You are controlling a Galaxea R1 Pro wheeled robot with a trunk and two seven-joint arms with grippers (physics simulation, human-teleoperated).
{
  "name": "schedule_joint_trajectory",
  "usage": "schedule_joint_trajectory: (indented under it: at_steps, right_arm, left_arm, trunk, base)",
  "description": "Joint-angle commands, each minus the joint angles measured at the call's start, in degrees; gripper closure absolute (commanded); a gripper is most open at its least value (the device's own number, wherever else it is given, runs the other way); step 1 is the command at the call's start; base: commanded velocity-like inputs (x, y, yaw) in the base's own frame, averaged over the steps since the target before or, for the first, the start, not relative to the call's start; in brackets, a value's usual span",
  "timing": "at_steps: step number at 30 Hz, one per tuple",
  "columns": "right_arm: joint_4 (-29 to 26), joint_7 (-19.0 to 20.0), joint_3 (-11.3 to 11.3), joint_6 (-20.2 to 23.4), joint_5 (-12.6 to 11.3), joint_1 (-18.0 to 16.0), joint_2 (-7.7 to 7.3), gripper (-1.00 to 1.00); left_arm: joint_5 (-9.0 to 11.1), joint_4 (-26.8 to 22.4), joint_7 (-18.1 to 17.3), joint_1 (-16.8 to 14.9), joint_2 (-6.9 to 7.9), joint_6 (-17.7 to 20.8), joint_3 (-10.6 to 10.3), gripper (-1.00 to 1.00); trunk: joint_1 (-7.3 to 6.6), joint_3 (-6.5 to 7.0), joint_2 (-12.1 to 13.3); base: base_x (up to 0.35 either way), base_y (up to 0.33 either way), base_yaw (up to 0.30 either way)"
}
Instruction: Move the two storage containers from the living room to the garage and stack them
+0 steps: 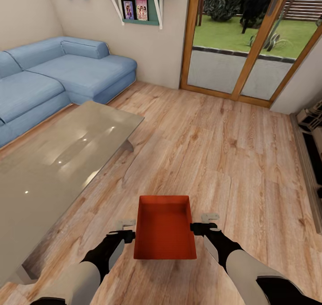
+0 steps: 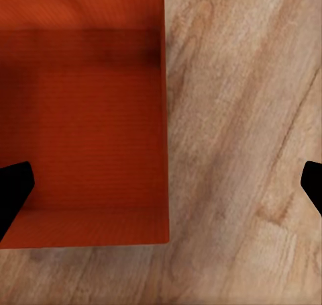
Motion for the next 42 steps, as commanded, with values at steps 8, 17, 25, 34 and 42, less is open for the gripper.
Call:
schedule_joint_trajectory:
  at_steps: [8,17,25,34,42]
  right_arm:
    - [-0.1,-0.1,-0.1,0.3,0.2,0.0,-0.19,-1.0]
    - [-0.1,0.0,-0.1,0.3,0.2,0.0,-0.27,-1.0]
    - [-0.1,0.0,-0.1,0.3,0.3,0.0,-0.27,-1.0]
    - [-0.1,0.0,-0.1,0.3,0.3,0.0,-0.21,-1.0]
    - [-0.1,0.0,-0.1,0.3,0.2,0.0,-0.21,-1.0]
  left_arm:
    - [0.6,-1.2,0.2,0.0,-0.18,0.1,0.0,-1.0]
    - [0.6,-1.5,0.3,0.0,-2.7,-0.6,0.0,-1.0]
    - [0.8,-1.4,0.3,0.0,-2.66,-0.6,0.1,-1.0]
    - [0.9,-1.4,0.3,0.0,-2.61,-0.6,0.2,-1.0]
    - [0.9,-1.4,0.3,0.0,-2.53,-0.6,0.3,-1.0]
  trunk:
    - [0.0,-0.04,0.0]
    - [0.0,-0.04,0.0]
    - [0.0,-0.04,0.0]
    - [1.98,-1.65,-3.6]
    - [3.73,-3.09,-6.8]
  base:
    - [0.0,0.0,0.0]
    - [0.0,0.0,0.0]
    - [0.0,0.0,0.0]
    - [0.0,0.0,0.0]
    - [0.0,0.0,0.0]
